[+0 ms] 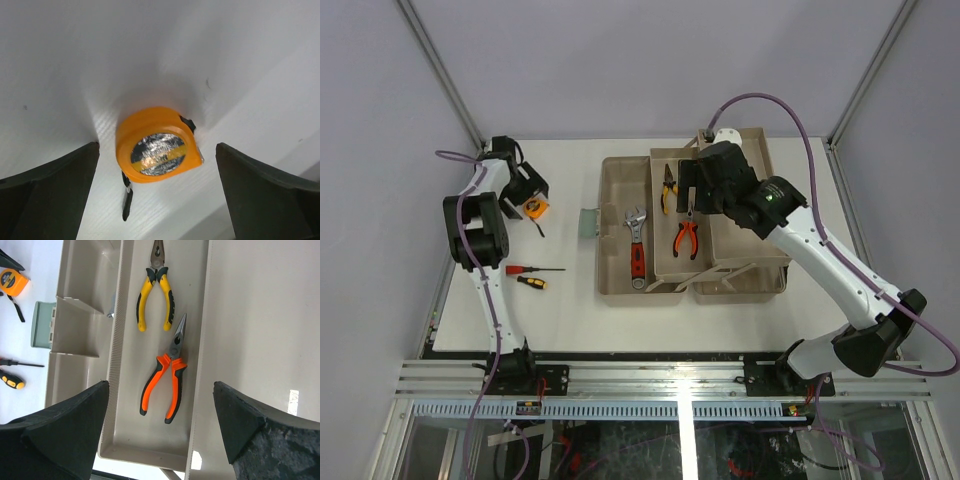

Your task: Pack the tool kit

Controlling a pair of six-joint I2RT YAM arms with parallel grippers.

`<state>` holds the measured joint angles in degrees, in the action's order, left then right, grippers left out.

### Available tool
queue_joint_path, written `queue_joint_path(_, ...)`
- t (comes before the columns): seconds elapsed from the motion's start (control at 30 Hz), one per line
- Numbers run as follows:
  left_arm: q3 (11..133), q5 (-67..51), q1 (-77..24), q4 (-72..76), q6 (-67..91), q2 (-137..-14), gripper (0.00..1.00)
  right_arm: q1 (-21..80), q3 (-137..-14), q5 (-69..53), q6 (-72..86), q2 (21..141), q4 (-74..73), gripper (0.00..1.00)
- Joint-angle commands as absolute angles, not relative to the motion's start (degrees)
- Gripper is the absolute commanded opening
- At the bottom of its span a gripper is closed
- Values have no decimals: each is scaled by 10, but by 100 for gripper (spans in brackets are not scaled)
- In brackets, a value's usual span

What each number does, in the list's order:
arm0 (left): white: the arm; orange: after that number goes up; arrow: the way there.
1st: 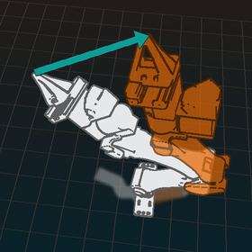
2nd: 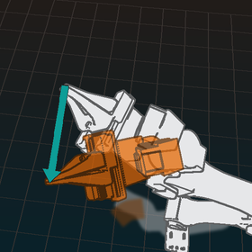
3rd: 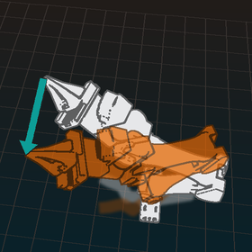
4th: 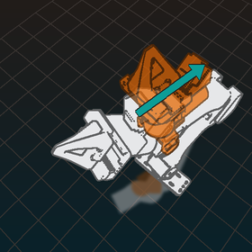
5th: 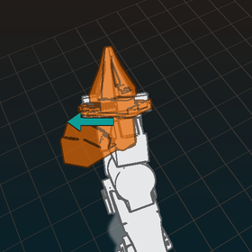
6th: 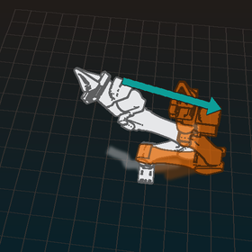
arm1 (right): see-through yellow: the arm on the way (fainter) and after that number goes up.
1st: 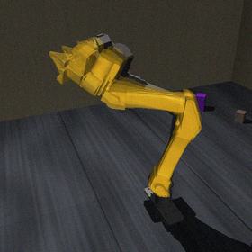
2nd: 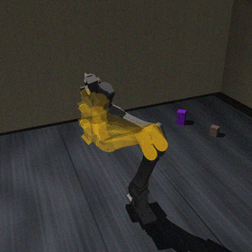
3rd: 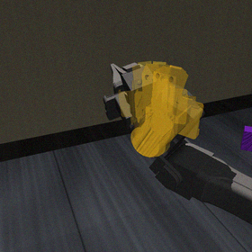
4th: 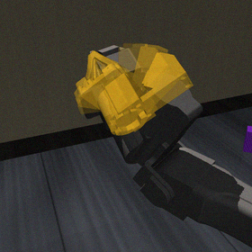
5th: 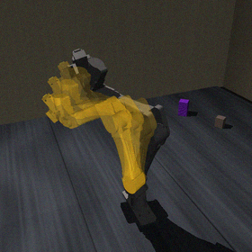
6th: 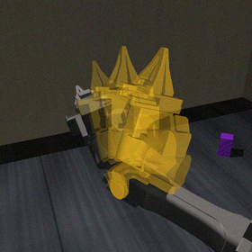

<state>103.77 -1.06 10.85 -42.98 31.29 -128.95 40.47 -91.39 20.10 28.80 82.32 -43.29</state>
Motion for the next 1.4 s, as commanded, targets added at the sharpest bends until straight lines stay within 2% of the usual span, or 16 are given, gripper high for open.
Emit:
queue_joint_path(0.0, 1059, -16, 131, -439, 348, -1313, 100, 406, -928, 217, 302, 816, -441, 91)
queue_joint_path(0.33, 1036, -30, 137, -458, 350, -1317, 100, 407, -959, 215, 303, 841, -450, 92)
queue_joint_path(0.77, 996, -57, 138, -470, 346, -1324, 90, 406, -951, 213, 306, 842, -449, 92)
queue_joint_path(1.0, 1007, -75, 136, -460, 335, -1353, 90, 406, -935, 211, 318, 833, -448, 92)
queue_joint_path(1.17, 1027, -88, 124, -453, 328, -1369, 95, 406, -928, 208, 325, 831, -449, 92)
queue_joint_path(1.37, 1028, -81, 112, -452, 327, -1378, 94, 406, -922, 210, 331, 826, -452, 92)
